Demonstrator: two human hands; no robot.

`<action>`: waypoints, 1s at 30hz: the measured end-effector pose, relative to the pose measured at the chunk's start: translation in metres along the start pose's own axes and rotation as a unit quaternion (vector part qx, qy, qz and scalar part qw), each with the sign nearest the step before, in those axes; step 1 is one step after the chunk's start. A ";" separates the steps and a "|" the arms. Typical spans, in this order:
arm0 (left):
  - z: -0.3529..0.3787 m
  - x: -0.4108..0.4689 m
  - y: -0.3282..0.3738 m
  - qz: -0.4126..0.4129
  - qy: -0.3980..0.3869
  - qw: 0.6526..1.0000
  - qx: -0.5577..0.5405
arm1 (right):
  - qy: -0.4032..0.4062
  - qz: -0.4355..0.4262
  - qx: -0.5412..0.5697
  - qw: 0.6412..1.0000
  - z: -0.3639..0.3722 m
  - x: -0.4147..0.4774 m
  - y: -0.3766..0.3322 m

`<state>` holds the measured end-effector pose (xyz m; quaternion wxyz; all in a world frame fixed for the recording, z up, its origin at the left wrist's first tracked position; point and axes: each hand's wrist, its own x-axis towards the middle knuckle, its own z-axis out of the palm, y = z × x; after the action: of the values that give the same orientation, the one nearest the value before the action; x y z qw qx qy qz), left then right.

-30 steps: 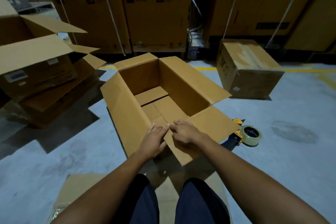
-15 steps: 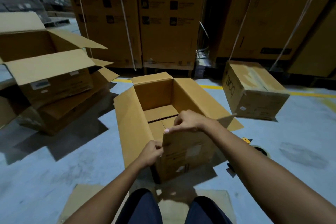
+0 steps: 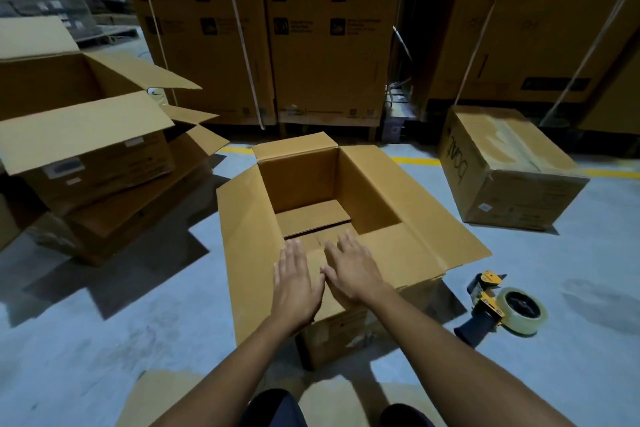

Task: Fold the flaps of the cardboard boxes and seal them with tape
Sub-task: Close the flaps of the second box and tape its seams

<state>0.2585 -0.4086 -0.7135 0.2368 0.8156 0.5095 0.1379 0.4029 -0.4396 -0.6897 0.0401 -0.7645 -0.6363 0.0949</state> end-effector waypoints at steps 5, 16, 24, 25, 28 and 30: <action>0.012 0.012 -0.003 0.037 -0.055 0.989 0.135 | -0.095 0.016 0.022 0.995 0.024 0.004 0.014; 0.006 0.006 0.009 0.070 -0.074 0.965 0.240 | 0.015 0.099 0.024 0.995 0.018 -0.014 0.023; 0.000 0.015 0.022 0.148 -0.199 0.942 0.225 | -0.162 0.044 0.011 0.986 0.001 -0.025 0.059; 0.000 0.015 0.021 0.150 -0.192 0.944 0.223 | -0.166 0.046 0.012 0.985 -0.001 -0.025 0.058; 0.001 0.014 0.020 0.151 -0.152 0.959 0.187 | -0.156 0.048 0.024 0.986 -0.008 -0.021 0.056; 0.002 0.020 0.017 0.138 -0.116 0.972 0.150 | -0.128 0.048 0.061 0.989 -0.013 -0.013 0.056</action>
<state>0.2815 -0.3978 -0.7064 0.1480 0.9146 0.3763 -0.0039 0.4572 -0.4620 -0.6855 0.0002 -0.7721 -0.5915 0.2324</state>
